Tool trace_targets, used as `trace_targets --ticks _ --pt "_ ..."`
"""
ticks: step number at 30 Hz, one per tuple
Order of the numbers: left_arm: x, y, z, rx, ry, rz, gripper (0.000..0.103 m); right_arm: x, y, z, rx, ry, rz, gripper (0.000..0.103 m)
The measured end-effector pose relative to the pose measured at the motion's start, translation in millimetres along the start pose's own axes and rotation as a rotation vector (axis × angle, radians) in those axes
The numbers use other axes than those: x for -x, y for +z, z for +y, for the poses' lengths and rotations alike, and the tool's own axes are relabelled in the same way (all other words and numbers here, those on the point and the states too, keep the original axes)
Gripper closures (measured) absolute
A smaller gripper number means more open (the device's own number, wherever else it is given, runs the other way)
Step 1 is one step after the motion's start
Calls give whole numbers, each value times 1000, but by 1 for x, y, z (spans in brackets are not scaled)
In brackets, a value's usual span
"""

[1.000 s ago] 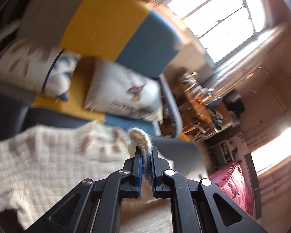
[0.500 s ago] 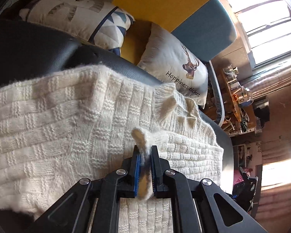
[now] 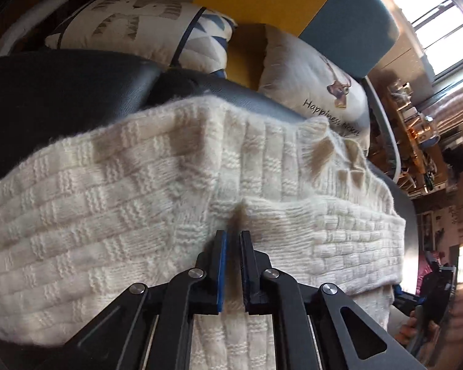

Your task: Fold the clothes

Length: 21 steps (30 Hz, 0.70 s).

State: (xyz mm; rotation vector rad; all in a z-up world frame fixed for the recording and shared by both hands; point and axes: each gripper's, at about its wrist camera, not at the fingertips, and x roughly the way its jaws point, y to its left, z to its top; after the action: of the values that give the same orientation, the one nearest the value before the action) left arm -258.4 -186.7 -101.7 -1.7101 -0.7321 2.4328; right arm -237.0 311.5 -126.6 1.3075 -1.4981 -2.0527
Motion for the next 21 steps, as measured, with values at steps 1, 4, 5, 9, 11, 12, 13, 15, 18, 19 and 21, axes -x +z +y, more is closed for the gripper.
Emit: trace_targets --ticks 1,4,5,9,11,12,13,15,18,19,21 --pt "5 -1 3 15 1 -10 92 3 1 -1 -5 10 8 1" --pt "27 1 4 51 27 -76 85 17 4 -7 -33 65 11 2" --pt "35 1 0 47 16 -101 84 22 5 -9 -43 88 9 2" --pt "44 -6 -51 -42 -98 -136 70 35 8 -24 -111 177 -14 1" --pt "33 -14 -89 -118 -139 -123 66 34 8 -32 -159 207 -16 1" --pt "26 -18 -109 -156 -159 -110 66 31 7 -35 -186 231 -9 1" --pt "17 -23 -128 -191 -178 -93 65 28 5 -37 -206 255 -5 1" --pt "-5 -33 -167 -258 -205 -53 65 23 1 -37 -224 293 -10 1" --pt "-37 -49 -214 -348 -213 -6 65 14 3 -34 -246 329 -35 1" --pt "-47 -53 -224 -367 -209 9 65 12 4 -33 -246 327 -49 1" --pt "-66 -60 -239 -398 -184 37 65 11 6 -30 -237 311 -91 1"
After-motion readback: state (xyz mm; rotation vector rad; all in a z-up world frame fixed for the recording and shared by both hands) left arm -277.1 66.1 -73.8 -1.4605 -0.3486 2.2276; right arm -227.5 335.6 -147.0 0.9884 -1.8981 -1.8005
